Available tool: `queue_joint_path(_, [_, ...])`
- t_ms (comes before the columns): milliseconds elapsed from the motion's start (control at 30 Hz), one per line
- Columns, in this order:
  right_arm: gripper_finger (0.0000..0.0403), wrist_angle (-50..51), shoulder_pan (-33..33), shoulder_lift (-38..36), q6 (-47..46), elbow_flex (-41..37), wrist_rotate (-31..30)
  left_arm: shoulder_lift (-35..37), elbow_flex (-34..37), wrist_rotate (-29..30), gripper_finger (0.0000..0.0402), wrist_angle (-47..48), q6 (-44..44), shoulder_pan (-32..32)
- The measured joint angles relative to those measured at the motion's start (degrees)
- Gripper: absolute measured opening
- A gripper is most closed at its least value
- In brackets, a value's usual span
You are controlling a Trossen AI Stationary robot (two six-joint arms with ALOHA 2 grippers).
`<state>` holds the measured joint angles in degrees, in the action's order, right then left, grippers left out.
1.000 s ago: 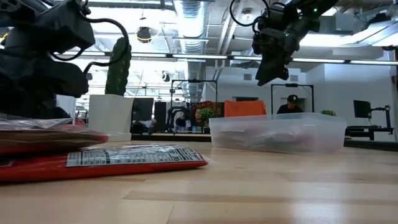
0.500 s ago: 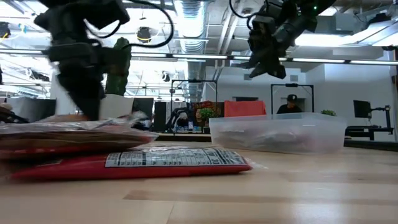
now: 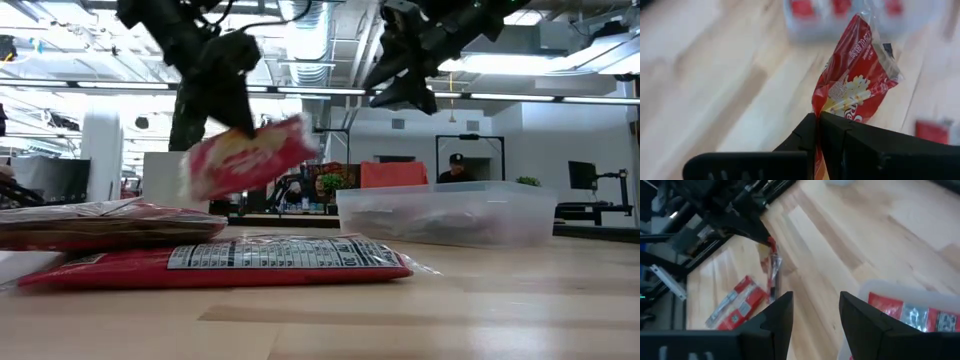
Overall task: Sort popcorn bags into baskets
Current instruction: Put the red popcorn bag into the transparent bin
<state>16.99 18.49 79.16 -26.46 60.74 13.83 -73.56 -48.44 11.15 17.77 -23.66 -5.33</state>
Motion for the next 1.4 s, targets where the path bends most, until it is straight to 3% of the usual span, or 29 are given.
queue_joint_path(267, [0.0184,-3.7,-3.7,0.0,1.5,-0.1,-5.0,0.0,-4.1,0.8,0.0,-4.2,0.8,-2.4])
queue_joint_path(1400, [0.0187,-11.2,-4.8,3.1,2.8,0.2,-4.8,-0.5,-5.6,1.9,0.0,-15.8,2.4,-4.9])
